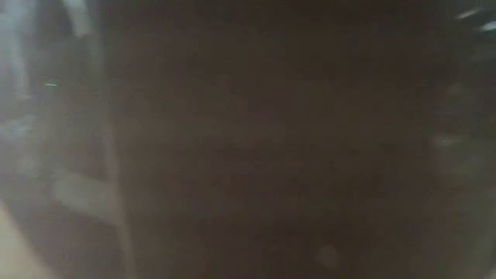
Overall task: Place coffee mugs
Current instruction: Put the purple and white mug on the shelf
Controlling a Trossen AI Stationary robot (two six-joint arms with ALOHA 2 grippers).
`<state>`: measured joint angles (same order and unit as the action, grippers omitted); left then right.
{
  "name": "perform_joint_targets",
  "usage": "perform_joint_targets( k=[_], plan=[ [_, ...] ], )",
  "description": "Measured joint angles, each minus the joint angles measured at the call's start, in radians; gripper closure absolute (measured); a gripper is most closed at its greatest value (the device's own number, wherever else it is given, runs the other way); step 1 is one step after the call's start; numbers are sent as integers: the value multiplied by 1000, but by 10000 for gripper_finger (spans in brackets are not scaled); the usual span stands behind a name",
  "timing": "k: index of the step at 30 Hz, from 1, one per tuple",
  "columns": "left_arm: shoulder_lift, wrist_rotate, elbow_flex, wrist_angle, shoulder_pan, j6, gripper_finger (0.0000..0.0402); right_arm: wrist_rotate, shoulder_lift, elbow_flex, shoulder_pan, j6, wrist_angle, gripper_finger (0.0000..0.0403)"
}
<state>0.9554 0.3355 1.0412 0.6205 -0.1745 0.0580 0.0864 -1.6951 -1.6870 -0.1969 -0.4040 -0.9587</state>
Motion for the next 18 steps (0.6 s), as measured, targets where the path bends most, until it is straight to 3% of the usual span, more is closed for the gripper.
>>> perform_joint_targets(
  k=[12, 18],
  plan=[
    [0, -2, 0, 15, 0, -22, 210, 1, 0, 0, 194, 169, 5, 178],
    [0, -91, 0, 18, 0, -22, 210, -6, -1, 0, 292, 320, 43, 178]
  ],
)
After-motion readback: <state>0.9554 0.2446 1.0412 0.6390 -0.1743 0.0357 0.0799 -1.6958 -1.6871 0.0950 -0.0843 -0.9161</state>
